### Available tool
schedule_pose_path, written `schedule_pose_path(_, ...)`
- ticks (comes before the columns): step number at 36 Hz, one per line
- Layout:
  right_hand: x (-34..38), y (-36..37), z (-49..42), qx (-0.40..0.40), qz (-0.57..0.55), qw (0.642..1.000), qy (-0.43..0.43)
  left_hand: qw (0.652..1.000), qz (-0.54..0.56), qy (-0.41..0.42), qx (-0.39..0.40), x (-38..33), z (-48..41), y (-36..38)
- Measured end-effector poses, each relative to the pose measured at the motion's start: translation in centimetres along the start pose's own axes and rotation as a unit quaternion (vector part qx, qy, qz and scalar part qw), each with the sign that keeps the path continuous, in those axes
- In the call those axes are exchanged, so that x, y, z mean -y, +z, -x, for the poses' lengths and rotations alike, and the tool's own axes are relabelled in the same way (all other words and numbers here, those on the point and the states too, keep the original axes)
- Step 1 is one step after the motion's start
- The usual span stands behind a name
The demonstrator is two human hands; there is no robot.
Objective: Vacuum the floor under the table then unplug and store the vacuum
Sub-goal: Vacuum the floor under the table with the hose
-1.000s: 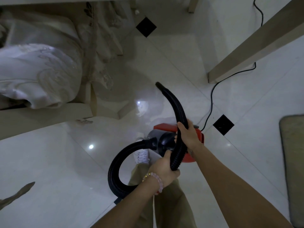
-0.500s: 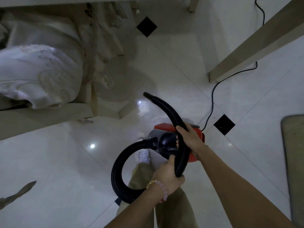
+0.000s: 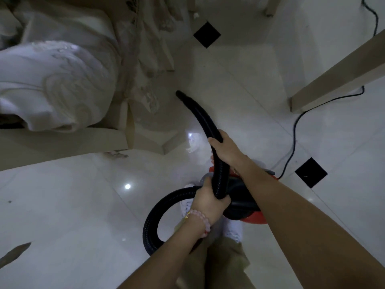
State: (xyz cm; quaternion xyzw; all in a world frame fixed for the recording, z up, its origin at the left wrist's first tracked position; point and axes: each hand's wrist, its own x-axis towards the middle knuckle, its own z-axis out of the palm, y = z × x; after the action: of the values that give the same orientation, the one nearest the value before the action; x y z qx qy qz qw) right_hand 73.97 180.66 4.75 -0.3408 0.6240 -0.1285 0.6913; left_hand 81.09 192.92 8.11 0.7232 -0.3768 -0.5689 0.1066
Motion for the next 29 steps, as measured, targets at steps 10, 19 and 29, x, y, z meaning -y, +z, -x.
schedule_pose_path(10,-1.5,3.5,-1.8,0.130,0.041,0.990,0.038,0.995,0.050,-0.052,-0.072,2.3,0.7,1.3)
schedule_pose_path(19,-3.8,4.5,-2.2,0.109,0.003,0.993,0.035,0.993,0.055,-0.065,-0.086,3.7,0.9,1.6)
schedule_pose_path(29,-3.3,6.7,-3.3,0.073,-0.009,0.997,-0.015,0.991,0.067,-0.049,-0.104,5.3,-0.7,0.0)
